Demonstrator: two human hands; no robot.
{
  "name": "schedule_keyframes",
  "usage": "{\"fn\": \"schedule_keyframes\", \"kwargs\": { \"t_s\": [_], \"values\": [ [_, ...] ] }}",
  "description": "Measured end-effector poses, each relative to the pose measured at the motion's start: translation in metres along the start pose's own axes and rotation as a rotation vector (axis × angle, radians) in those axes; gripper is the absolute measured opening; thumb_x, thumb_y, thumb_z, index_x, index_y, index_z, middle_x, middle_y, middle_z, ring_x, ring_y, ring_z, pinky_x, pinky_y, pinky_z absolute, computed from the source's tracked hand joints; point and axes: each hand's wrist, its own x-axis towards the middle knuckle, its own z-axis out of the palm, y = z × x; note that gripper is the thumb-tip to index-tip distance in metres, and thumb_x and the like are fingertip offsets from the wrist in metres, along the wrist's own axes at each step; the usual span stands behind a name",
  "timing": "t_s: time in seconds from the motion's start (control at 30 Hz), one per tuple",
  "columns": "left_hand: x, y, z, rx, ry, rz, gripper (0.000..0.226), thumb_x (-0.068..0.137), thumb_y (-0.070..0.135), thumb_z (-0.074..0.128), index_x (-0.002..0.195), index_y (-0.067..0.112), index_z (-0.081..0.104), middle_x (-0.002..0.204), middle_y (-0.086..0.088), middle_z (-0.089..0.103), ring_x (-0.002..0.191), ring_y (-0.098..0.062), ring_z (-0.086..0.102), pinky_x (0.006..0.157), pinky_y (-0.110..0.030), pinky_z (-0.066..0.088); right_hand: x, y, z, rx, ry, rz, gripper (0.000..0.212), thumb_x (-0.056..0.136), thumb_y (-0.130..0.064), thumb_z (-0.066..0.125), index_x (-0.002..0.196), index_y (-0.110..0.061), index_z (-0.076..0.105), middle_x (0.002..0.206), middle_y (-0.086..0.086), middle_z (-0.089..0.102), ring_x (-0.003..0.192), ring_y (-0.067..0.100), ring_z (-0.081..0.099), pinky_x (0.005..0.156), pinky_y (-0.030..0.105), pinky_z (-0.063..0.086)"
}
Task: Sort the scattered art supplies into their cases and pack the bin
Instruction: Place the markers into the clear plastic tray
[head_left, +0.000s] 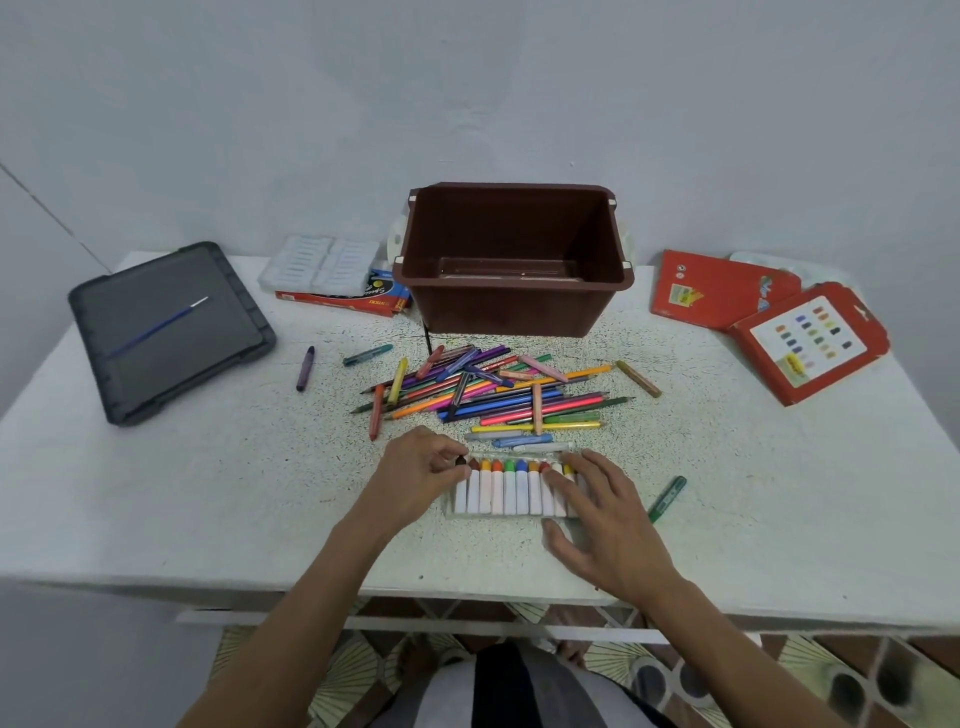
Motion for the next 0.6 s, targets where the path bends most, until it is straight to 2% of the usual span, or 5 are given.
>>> {"fn": "schedule_keyframes", "kwargs": {
  "t_s": [0.13,0.27,0.47,0.6],
  "values": [
    [-0.008,-0.007,0.008,0.060,0.059,0.070,0.033,0.089,0.031,0.070,0.120,0.019,0.070,0.103,0.002,0.056,0.089,-0.009,0.058,0.081,-0.018,0.046,0.001,0.000,0.000,-0.003,-0.004,0.000,0.054,0.090,-0.046,0.058,0.135,-0.016,0.056,0.141,0.008,0.050,0.135,0.031,0.040,0.106,0.049,0.041],
    [-0.017,-0.017,0.019,0.058,0.115,0.147,0.035,0.090,0.029,0.069,0.124,0.017,0.068,0.100,0.008,0.051,0.092,-0.005,0.053,0.078,-0.008,0.039,0.000,-0.001,0.000,-0.009,-0.003,0.001,0.055,0.090,-0.046,0.058,0.136,-0.017,0.055,0.141,0.007,0.051,0.135,0.031,0.040,0.107,0.049,0.041],
    [-0.023,-0.023,0.028,0.054,0.211,0.190,0.031,0.090,0.027,0.069,0.119,0.017,0.071,0.100,0.009,0.051,0.090,-0.002,0.054,0.078,-0.006,0.039,0.001,-0.001,0.000,-0.017,-0.014,0.002,0.054,0.090,-0.046,0.059,0.135,-0.016,0.056,0.142,0.007,0.050,0.135,0.031,0.040,0.105,0.050,0.042],
    [-0.026,-0.027,0.033,0.179,0.280,0.294,0.031,0.092,0.034,0.064,0.116,0.014,0.070,0.106,0.004,0.054,0.097,-0.009,0.054,0.082,-0.025,0.051,0.001,0.000,0.001,-0.024,-0.007,0.001,0.054,0.090,-0.046,0.058,0.135,-0.016,0.056,0.143,0.007,0.049,0.136,0.031,0.040,0.105,0.051,0.041]
  ]
}}
